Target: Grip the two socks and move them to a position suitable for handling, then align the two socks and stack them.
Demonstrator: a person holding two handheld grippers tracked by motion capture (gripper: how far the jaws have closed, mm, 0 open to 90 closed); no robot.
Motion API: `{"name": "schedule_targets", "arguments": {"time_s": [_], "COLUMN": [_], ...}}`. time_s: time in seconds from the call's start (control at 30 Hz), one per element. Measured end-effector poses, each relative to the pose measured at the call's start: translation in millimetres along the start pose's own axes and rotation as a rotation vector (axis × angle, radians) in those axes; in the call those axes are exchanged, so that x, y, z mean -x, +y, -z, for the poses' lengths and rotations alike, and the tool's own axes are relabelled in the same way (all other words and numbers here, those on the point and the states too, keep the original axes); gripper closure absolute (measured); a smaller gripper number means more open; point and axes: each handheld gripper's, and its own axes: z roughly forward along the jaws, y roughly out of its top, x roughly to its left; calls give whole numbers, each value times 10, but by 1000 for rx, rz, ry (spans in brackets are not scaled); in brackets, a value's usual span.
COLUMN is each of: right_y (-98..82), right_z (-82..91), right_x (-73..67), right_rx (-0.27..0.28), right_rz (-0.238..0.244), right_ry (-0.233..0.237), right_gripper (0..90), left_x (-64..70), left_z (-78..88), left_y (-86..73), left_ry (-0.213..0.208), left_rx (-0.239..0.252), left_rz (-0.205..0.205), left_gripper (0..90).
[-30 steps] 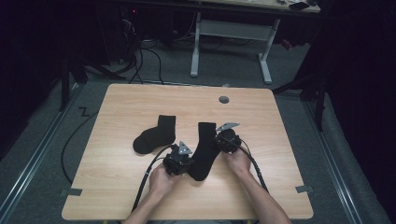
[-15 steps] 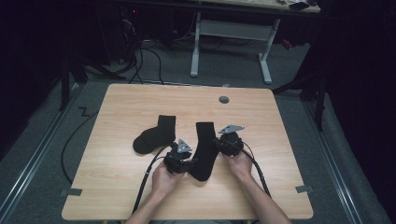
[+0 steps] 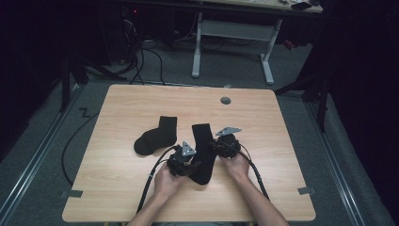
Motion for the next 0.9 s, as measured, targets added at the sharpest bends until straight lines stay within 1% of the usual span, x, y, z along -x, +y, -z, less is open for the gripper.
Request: {"name": "schedule_targets", "arguments": {"time_s": [0.03,0.07,0.17,0.2,0.23,0.27,0.3,0.33,0.37,0.43,0.5,0.53,0.57,0.6,0.63,0.67,0.7,0.73,0.8,0.83,0.9], "right_y": [-2,-11,-32,-51,-51,-51,-51,-50,-51,-55,-58,-59,-59,-70,-75,-82,-82,-104,-135,-135,-187], "right_z": [2,-1,-9,-24,-24,-18,-18,-22,-24,-23,-1,19,19,74,102,125,125,160,178,178,200], "right_x": [-1,-1,28,66,66,104,104,129,139,138,136,142,142,162,170,179,179,191,203,203,231], "right_rx": [-5,-11,-23,-28,-28,-29,-29,-29,-27,-24,-17,-9,-9,10,15,20,20,31,36,36,42], "right_rz": [2,-1,-3,-14,-14,-23,-23,-25,-34,-34,-37,-42,-42,-54,-62,-65,-65,-70,-74,-74,-91], "right_ry": [0,-3,-13,-25,-25,-40,-40,-54,-48,-47,-53,-48,-48,-43,-41,-39,-39,-36,-41,-41,-43], "right_gripper": [718,707,691,672,672,655,655,641,636,621,607,599,599,588,582,576,576,559,548,548,538], "left_x": [7,13,19,27,27,32,37,44,44,42,31,20,20,4,-38,-61,-61,-110,-166,-166,-225], "left_z": [-14,-23,-24,-25,-25,-25,-24,-20,-20,-16,5,24,24,45,91,112,112,149,186,186,229], "left_y": [-7,-17,-26,-24,-24,-23,-22,-22,-22,-20,-16,-12,-12,-7,-1,0,0,-7,-15,-15,-18], "left_ry": [6,7,12,16,16,20,21,17,17,11,10,10,10,11,20,26,26,41,56,56,76], "left_rx": [-9,-7,0,-2,-2,-2,-4,-9,-9,-9,6,16,16,27,46,52,52,62,62,62,64], "left_rz": [-8,-12,-9,-7,-7,-7,-7,-13,-13,-10,-6,1,1,9,22,27,27,41,52,52,59], "left_gripper": [537,534,529,528,527,526,526,524,520,506,481,471,464,458,452,447,442,440,434,430,427]}}
